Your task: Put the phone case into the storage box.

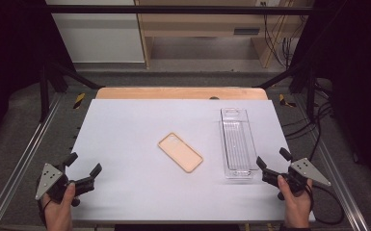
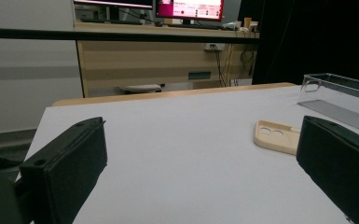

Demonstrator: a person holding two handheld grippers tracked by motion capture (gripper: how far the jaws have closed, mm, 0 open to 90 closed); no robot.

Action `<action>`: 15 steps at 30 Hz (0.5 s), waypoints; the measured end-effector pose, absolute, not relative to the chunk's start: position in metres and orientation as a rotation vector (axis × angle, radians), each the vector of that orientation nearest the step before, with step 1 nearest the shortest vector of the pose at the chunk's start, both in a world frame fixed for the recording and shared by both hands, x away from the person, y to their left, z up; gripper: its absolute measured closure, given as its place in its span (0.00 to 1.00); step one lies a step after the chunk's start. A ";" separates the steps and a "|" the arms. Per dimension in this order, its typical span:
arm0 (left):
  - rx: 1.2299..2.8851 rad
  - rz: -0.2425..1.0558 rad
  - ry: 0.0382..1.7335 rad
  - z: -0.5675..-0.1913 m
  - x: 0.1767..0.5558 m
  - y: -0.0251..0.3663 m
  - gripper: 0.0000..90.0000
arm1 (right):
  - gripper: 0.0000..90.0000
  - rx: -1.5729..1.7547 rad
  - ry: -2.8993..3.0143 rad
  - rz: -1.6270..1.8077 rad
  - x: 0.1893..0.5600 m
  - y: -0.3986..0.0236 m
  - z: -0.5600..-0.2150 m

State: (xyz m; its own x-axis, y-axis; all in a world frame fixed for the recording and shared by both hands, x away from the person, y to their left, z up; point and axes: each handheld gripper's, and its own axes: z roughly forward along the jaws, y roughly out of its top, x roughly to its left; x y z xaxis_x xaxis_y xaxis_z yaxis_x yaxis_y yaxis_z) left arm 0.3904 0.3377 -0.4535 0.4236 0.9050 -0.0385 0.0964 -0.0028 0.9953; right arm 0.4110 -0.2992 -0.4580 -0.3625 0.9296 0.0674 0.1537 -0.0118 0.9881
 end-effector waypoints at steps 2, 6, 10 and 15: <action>1.448 0.809 0.943 -0.453 0.390 0.336 0.02 | 0.08 1.154 1.590 1.450 0.412 -0.298 -0.459; 1.463 0.800 0.924 -0.453 0.388 0.332 0.02 | 0.08 1.184 1.607 1.460 0.413 -0.298 -0.458; 1.479 0.792 0.914 -0.453 0.388 0.329 0.02 | 0.06 1.186 1.595 1.431 0.414 -0.297 -0.450; 1.483 0.789 0.914 -0.453 0.387 0.328 0.02 | 0.05 1.175 1.582 1.384 0.411 -0.292 -0.433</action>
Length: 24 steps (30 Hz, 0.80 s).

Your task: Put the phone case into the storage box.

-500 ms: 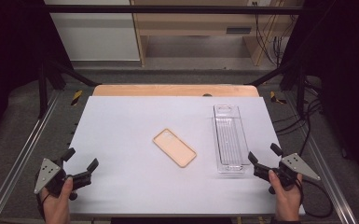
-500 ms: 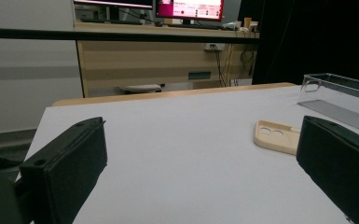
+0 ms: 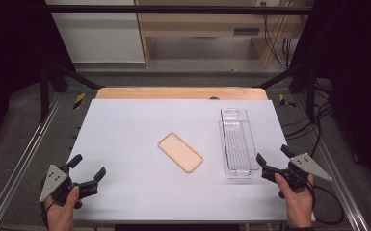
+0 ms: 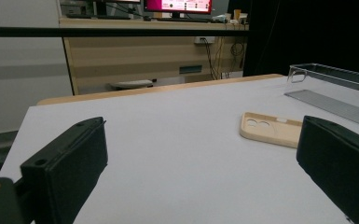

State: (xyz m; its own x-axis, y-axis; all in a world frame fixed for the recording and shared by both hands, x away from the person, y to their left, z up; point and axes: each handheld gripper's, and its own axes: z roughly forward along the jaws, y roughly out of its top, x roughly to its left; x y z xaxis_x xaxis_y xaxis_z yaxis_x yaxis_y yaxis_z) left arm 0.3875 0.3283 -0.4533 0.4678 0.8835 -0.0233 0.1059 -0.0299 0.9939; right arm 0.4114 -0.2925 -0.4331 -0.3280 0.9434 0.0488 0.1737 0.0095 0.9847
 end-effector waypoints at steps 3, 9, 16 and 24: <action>1.479 0.783 0.915 -0.454 0.388 0.328 0.02 | 0.05 1.158 1.599 1.371 0.411 -0.289 -0.421; 1.488 0.779 0.910 -0.453 0.388 0.328 0.02 | 0.05 1.124 1.639 1.351 0.412 -0.277 -0.398; 1.504 0.780 0.902 -0.453 0.387 0.326 0.02 | 0.06 1.084 1.662 1.349 0.414 -0.256 -0.372; 1.507 0.780 0.904 -0.453 0.387 0.326 0.02 | 0.06 1.035 1.729 1.334 0.432 -0.229 -0.346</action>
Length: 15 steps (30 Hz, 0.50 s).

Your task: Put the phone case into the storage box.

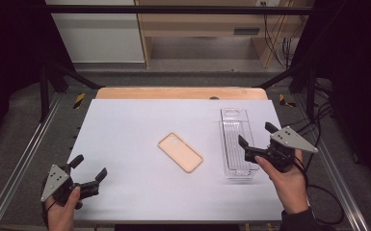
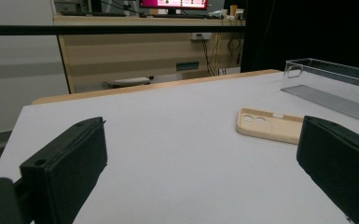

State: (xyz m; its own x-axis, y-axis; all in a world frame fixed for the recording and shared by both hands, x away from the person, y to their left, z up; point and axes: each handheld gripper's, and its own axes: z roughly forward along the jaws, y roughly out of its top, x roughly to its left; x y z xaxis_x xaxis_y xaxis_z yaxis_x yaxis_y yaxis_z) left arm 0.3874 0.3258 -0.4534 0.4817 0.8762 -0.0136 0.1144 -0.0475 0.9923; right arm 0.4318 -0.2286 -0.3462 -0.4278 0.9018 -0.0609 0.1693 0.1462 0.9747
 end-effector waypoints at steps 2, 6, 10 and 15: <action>1.508 0.780 0.903 -0.453 0.387 0.326 0.02 | 0.06 1.026 1.742 1.328 0.436 -0.223 -0.341; 1.509 0.780 0.903 -0.453 0.387 0.326 0.02 | 0.06 1.036 1.772 1.313 0.447 -0.210 -0.335; 1.510 0.780 0.903 -0.453 0.387 0.326 0.02 | 0.06 1.036 1.807 1.297 0.455 -0.201 -0.332; 1.513 0.777 0.904 -0.454 0.388 0.325 0.02 | 0.06 1.053 1.849 1.277 0.472 -0.183 -0.330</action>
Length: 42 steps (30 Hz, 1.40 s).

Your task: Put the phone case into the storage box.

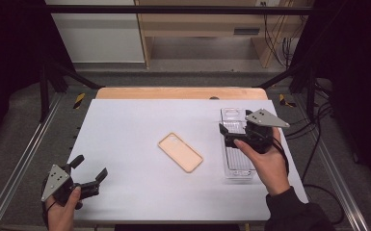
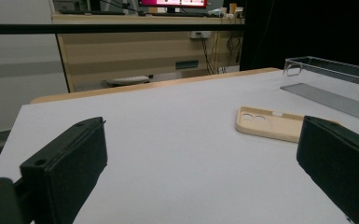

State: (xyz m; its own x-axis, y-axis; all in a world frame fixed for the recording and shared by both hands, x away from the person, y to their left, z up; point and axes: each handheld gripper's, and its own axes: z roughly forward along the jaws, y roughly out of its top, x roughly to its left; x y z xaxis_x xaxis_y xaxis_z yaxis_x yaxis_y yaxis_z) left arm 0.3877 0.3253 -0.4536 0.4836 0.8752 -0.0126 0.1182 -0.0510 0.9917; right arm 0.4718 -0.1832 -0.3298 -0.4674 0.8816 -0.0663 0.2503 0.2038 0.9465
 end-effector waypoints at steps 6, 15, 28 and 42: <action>1.515 0.778 0.903 -0.453 0.388 0.326 0.02 | 0.06 1.091 1.888 1.193 0.491 -0.168 -0.334; 1.519 0.772 0.898 -0.453 0.389 0.325 0.02 | 0.07 1.117 1.970 1.145 0.510 -0.141 -0.342; 1.520 0.774 0.898 -0.453 0.390 0.326 0.02 | 0.07 1.214 2.052 1.079 0.542 -0.114 -0.367; 1.526 0.776 0.894 -0.454 0.390 0.326 0.02 | 0.09 1.276 2.140 0.986 0.559 -0.098 -0.390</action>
State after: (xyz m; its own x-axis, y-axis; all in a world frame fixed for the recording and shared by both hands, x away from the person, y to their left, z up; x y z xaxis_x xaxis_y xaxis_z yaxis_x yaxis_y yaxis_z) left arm 0.3901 0.3263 -0.4535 0.4917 0.8707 -0.0035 0.1189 -0.0631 0.9909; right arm 0.5594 -0.0980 -0.3902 -0.4657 0.8846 -0.0238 0.5566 0.3137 0.7692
